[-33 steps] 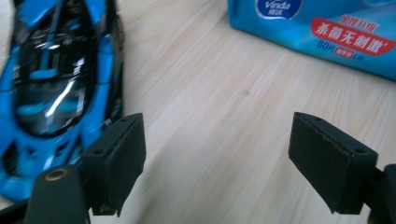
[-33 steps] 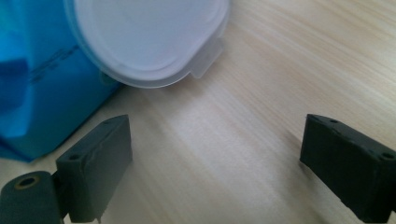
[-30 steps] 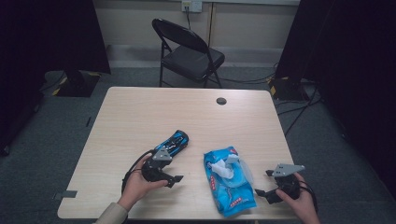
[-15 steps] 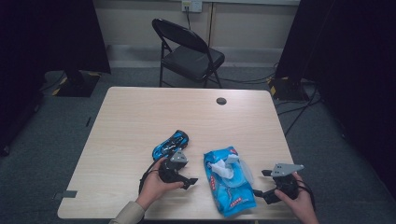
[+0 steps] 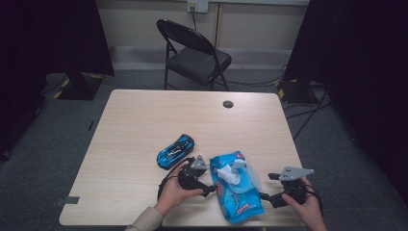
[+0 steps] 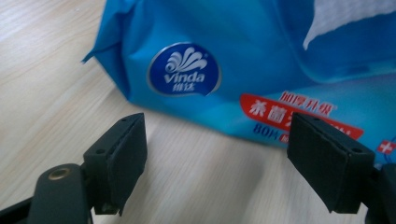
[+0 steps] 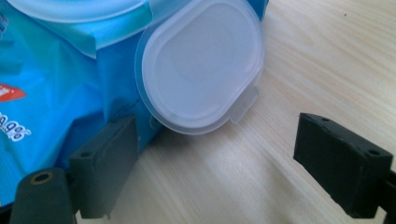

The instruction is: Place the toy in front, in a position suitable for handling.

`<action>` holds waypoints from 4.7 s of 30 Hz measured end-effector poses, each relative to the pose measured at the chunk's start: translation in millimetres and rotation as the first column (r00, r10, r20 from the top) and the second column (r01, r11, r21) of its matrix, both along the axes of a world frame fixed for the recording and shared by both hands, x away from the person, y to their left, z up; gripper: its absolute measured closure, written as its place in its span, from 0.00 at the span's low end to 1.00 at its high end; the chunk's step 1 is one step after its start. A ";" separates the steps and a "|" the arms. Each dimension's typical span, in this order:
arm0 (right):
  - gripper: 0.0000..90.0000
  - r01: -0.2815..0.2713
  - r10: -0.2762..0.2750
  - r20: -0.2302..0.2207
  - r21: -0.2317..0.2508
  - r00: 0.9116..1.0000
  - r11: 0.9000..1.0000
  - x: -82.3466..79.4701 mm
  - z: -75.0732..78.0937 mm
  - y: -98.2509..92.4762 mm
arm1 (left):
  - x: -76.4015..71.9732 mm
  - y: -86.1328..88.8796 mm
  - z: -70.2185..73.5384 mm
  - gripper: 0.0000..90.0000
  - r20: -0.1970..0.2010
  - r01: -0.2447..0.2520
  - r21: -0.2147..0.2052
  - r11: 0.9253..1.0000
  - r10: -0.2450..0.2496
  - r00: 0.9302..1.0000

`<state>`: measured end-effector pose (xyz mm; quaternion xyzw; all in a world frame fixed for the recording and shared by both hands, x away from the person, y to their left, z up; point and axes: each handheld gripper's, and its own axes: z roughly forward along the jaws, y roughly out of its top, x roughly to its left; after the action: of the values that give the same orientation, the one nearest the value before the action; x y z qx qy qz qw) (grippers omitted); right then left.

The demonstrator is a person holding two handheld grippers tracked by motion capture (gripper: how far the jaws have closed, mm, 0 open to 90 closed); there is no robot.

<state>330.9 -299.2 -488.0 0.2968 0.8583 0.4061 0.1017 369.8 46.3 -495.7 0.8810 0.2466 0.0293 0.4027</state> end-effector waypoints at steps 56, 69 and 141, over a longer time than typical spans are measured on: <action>0.15 -0.004 0.005 -0.040 0.022 0.999 1.000 -6.5 9.9 -5.4 | -0.8 -1.0 3.6 0.23 -0.028 0.047 0.029 0.998 -0.046 0.999; 0.13 0.009 -0.008 -0.036 0.051 0.999 0.999 0.8 12.6 6.2 | -9.2 -24.2 -1.4 0.24 -0.010 0.084 0.034 0.996 -0.084 0.996; 0.12 0.100 -0.100 -0.012 0.002 0.995 0.995 20.9 10.4 38.5 | 28.2 -50.4 0.1 0.46 -0.001 0.102 0.039 0.994 -0.103 0.995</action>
<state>351.7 -260.8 -477.5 0.3420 0.8424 0.3999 0.1162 398.0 -4.1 -495.6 0.9001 0.2002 0.0139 0.3867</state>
